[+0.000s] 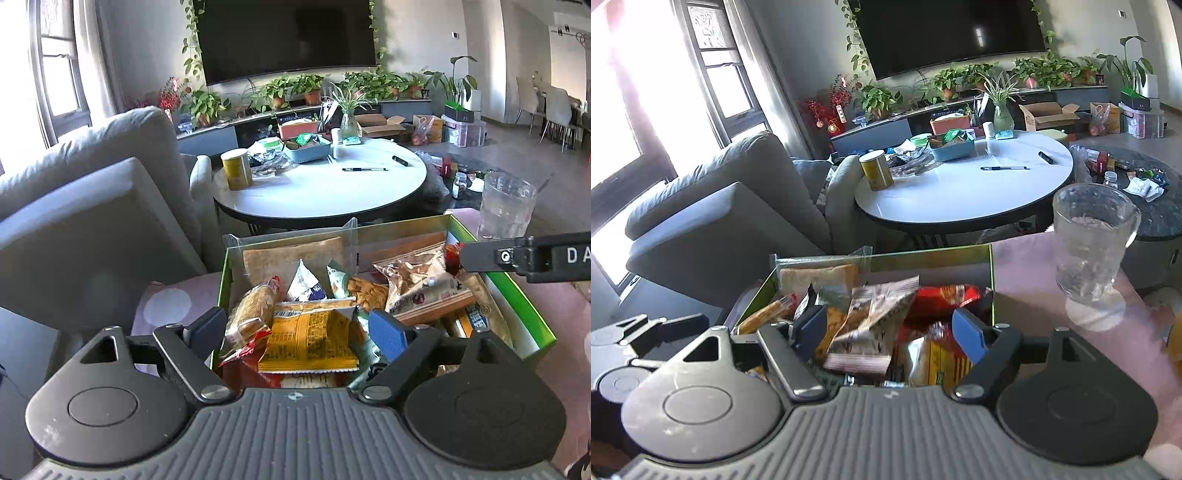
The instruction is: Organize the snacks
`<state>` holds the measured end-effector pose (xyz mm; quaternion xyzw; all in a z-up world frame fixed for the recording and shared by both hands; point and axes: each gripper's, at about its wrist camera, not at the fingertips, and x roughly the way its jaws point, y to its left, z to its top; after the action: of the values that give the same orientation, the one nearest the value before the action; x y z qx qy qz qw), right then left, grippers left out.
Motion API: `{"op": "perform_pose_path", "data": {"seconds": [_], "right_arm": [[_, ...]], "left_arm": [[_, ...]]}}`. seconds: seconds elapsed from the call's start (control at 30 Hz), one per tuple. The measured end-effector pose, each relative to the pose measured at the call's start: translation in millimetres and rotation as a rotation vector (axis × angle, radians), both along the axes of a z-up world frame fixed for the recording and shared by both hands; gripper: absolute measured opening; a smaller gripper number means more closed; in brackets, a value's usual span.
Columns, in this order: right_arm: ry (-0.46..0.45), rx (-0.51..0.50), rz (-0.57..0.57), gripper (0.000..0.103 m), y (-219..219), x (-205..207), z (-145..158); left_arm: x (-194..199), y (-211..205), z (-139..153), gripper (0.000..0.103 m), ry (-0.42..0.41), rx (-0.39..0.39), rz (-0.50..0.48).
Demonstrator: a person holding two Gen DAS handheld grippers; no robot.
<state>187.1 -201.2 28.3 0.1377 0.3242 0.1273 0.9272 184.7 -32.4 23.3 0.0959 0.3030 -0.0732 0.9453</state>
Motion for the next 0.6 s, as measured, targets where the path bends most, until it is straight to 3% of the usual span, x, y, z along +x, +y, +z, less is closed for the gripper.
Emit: {"op": "perform_pose_path", "data": {"seconds": [0.27, 0.6], "right_arm": [[-0.019, -0.016, 0.022, 0.085, -2, -26, 9], [-0.062, -0.043, 0.054, 0.085, 2, -59, 18]], "left_arm": [[-31, -7, 12, 0.085, -0.056, 0.037, 0.014], [-69, 0, 22, 0.089, -0.062, -0.058, 0.051]]}}
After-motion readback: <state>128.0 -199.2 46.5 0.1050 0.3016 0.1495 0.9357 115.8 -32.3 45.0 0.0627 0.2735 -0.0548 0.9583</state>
